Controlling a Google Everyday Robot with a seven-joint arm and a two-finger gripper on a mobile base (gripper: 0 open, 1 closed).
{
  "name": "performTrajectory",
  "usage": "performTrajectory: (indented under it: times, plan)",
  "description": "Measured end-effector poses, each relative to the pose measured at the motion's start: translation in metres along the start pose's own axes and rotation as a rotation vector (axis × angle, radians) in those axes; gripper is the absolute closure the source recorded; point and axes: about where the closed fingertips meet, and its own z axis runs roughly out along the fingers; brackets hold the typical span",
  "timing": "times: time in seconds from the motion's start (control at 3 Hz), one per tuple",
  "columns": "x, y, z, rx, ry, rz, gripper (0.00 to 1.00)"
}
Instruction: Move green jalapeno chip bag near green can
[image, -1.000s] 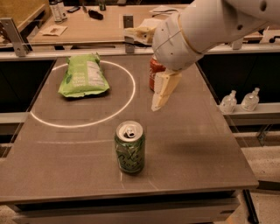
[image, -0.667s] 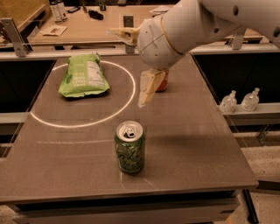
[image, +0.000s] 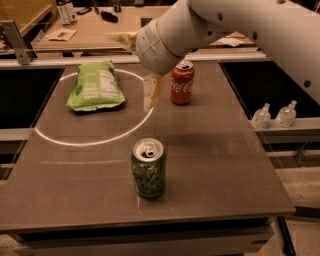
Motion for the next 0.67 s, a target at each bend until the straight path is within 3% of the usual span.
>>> performTrajectory:
  times: [0.67]
  plan:
    - [0.041,-0.015,0.031,0.025,0.002,-0.093,0.0]
